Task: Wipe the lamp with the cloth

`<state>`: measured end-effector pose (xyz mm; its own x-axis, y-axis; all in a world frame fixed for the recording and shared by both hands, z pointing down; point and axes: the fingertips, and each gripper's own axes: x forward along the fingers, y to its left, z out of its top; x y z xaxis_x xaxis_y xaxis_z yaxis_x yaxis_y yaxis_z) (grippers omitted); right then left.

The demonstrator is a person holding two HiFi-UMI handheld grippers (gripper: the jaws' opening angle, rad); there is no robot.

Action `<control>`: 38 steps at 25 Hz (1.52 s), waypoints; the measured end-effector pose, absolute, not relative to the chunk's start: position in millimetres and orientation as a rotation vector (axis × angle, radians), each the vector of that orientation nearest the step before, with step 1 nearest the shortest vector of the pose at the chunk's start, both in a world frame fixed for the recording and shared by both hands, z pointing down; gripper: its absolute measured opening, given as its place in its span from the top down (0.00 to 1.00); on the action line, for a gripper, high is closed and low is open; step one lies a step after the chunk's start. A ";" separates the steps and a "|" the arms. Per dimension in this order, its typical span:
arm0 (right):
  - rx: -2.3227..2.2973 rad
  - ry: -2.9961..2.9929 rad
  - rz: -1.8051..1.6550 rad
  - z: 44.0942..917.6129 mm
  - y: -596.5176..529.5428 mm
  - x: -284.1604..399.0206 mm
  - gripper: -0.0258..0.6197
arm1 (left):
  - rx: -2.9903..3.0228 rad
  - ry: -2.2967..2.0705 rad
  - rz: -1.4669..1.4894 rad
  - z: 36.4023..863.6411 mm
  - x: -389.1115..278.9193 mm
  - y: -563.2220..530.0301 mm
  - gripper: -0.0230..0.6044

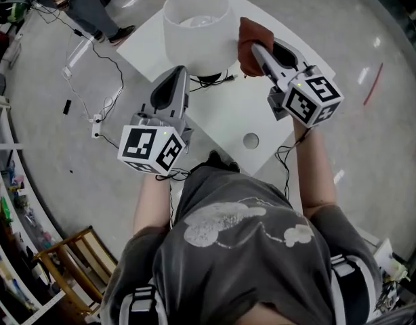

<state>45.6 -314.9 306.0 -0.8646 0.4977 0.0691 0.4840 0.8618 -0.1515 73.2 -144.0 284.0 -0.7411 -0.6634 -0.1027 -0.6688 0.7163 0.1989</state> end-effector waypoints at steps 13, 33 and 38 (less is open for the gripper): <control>-0.594 -2.994 0.178 262.4 -317.7 -26.3 0.82 | -1.185 2.815 0.410 268.5 27.5 -120.0 0.95; -0.686 -2.850 0.345 310.4 -339.0 -83.5 0.82 | -0.896 3.029 0.456 305.8 40.1 -115.8 0.95; -0.709 -2.758 0.431 358.4 -351.8 -76.4 0.82 | -0.795 3.085 0.442 317.8 54.3 -127.3 0.95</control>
<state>-76.4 -351.8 358.4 -0.8469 0.5021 0.1751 0.4247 0.8368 -0.3454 54.3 -127.3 317.8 -0.8753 -0.4837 0.0035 -0.4632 0.8403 0.2815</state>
